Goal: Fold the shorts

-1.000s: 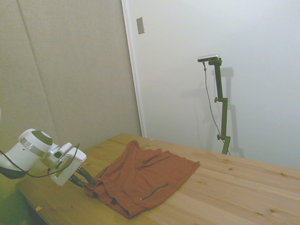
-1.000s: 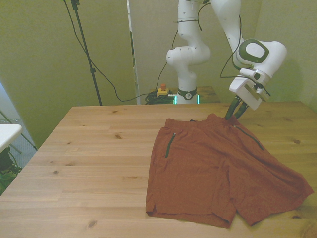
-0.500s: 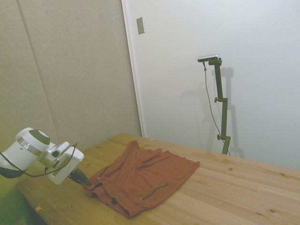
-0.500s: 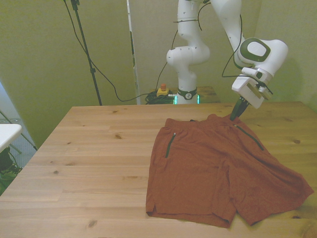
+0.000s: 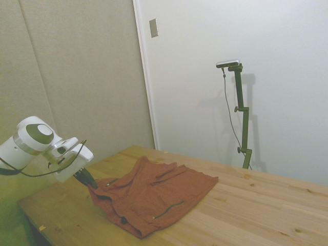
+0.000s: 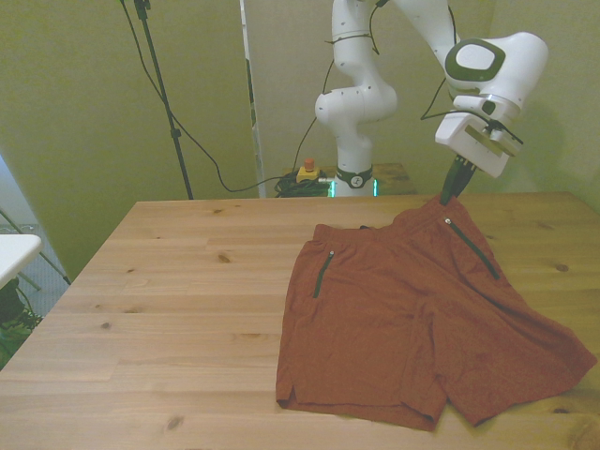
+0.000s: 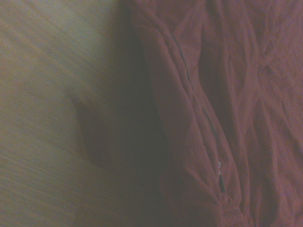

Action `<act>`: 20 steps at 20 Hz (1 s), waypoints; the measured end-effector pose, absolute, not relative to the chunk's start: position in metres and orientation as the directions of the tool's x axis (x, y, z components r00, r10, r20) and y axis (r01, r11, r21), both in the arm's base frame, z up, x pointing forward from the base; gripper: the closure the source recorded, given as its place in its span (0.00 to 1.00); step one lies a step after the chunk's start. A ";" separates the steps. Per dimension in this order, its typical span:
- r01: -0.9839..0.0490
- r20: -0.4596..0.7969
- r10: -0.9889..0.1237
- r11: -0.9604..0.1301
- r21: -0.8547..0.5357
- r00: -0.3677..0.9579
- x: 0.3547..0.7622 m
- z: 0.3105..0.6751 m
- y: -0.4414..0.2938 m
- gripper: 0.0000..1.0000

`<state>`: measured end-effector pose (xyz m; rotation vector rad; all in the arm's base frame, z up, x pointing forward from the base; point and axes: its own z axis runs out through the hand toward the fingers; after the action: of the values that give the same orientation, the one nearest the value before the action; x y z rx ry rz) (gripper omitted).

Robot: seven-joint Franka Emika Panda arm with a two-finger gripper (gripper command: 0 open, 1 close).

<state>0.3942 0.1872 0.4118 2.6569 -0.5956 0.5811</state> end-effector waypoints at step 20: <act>-0.659 0.117 -0.659 -0.751 -0.048 0.743 0.471 0.471 -0.002 1.00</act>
<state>0.4712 -0.0017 0.4715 2.9360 -1.1107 0.1986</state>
